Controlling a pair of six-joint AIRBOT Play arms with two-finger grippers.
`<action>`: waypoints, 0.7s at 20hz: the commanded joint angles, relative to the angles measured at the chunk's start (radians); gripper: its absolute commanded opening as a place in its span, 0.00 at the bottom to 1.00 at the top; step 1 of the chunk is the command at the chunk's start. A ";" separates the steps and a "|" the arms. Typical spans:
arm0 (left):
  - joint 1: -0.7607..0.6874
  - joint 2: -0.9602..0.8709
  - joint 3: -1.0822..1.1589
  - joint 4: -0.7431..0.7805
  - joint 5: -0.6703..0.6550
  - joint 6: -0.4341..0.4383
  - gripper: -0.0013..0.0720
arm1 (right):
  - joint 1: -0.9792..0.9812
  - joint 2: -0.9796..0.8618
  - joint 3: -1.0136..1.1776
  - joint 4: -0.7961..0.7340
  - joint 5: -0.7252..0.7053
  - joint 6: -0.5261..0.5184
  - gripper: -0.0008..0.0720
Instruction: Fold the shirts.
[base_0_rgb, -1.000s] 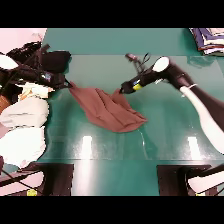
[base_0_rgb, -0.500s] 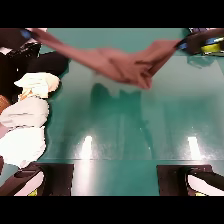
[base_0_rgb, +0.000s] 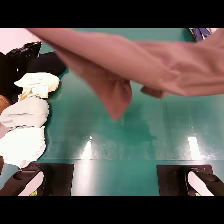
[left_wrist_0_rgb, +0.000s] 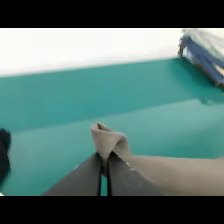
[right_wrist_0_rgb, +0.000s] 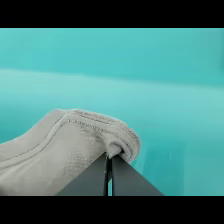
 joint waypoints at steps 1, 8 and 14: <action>0.000 0.003 -0.229 0.006 -0.014 -0.024 0.06 | 0.010 0.036 -0.201 0.002 0.082 0.022 0.03; 0.000 0.003 -0.897 0.006 0.029 0.002 0.06 | 0.177 0.169 -0.900 0.002 -0.132 0.081 0.03; 0.000 0.003 -1.065 -0.001 0.007 0.012 0.57 | 0.187 0.263 -1.097 0.003 -0.159 0.115 0.03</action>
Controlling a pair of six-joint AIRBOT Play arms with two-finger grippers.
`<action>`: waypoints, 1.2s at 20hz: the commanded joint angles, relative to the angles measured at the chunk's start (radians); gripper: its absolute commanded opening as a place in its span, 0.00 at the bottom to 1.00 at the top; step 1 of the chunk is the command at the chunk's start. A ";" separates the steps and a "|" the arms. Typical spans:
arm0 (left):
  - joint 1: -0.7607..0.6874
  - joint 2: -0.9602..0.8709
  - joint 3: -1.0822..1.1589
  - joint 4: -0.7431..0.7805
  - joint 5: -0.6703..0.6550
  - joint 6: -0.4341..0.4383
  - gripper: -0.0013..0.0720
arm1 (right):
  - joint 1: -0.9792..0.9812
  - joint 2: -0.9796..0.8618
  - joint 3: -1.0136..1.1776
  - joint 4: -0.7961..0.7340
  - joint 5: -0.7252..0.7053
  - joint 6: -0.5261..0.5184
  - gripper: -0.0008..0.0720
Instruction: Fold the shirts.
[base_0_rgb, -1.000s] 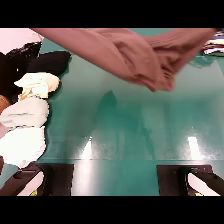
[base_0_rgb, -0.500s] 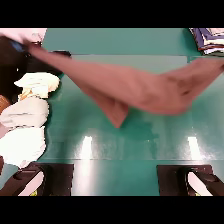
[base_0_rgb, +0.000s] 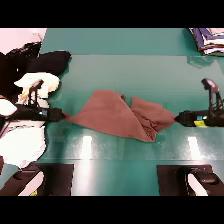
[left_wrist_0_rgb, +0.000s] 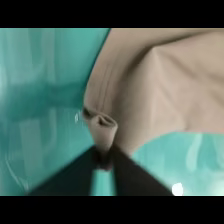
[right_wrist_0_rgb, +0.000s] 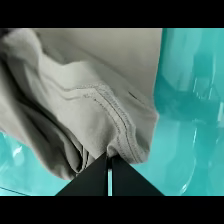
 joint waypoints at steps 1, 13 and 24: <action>0.000 0.002 -0.073 -0.021 -0.011 0.007 0.63 | 0.008 0.049 -0.092 0.000 -0.023 0.017 0.03; -0.011 -0.071 0.358 -0.075 0.092 0.101 0.64 | -0.204 -0.019 0.210 0.013 0.154 -0.050 0.72; -0.195 -0.943 0.851 -0.255 0.016 0.217 0.64 | -0.216 -0.311 0.351 0.185 0.154 -0.082 0.63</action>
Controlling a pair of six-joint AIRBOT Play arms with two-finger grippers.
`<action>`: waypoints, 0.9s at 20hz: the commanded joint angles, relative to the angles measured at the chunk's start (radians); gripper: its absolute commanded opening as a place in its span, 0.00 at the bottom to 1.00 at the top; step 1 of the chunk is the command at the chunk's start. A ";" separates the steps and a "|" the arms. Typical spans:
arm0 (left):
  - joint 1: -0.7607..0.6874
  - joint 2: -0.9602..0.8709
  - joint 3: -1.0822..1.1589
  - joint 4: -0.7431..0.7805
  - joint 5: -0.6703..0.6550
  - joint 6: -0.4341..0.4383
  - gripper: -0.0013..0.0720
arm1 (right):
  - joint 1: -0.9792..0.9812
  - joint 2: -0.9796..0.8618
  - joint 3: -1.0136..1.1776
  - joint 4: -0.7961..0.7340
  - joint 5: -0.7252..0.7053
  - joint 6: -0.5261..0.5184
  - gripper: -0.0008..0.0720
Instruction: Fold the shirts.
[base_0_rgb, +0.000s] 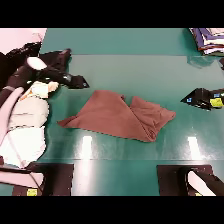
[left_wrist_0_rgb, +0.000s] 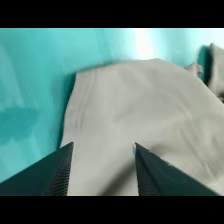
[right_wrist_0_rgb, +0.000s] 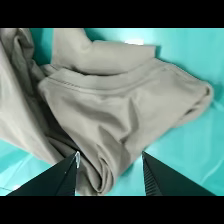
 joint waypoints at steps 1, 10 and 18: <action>-0.039 -0.219 0.150 -0.043 -0.022 0.009 0.64 | -0.002 -0.031 0.002 0.034 -0.017 -0.004 0.63; -0.106 -0.274 0.166 -0.053 -0.024 0.046 0.34 | -0.002 0.006 -0.038 0.034 -0.072 -0.009 0.63; -0.006 -0.134 0.254 0.062 -0.076 -0.024 0.06 | 0.147 -0.123 -0.038 0.030 -0.135 -0.042 0.63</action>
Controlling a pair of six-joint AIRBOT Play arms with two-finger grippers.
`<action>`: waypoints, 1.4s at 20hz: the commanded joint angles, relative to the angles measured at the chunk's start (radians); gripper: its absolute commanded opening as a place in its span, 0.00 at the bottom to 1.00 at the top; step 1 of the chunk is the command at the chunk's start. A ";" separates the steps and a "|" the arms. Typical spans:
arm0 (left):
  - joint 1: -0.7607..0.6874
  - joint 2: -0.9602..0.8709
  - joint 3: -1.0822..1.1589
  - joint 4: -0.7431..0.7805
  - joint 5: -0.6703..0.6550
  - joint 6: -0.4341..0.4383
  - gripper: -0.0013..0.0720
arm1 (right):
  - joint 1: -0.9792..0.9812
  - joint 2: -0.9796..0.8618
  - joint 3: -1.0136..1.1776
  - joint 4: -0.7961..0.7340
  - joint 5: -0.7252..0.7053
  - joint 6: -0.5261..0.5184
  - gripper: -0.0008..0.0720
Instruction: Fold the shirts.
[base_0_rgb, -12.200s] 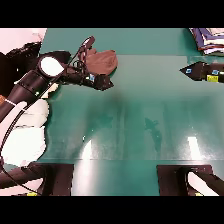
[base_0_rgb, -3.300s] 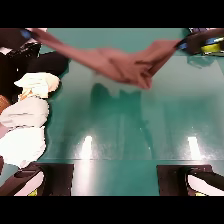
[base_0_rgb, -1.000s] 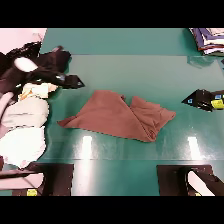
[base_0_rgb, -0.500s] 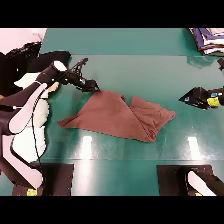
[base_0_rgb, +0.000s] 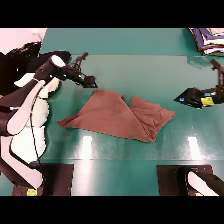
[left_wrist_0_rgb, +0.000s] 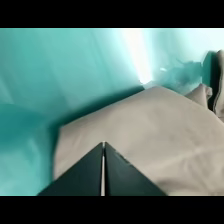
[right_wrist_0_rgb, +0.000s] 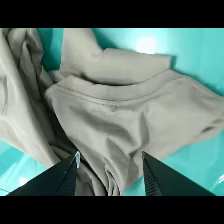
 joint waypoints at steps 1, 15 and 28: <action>0.045 0.082 0.025 0.065 -0.017 -0.024 0.06 | 0.101 -0.078 0.003 -0.002 -0.068 -0.013 0.63; -0.042 -0.126 -0.024 -0.077 0.011 0.039 0.84 | 0.177 -0.214 0.144 -0.008 -0.067 -0.014 0.63; 0.082 0.025 0.180 -0.007 -0.133 0.024 0.06 | 0.300 -0.393 0.145 -0.080 -0.110 -0.146 0.63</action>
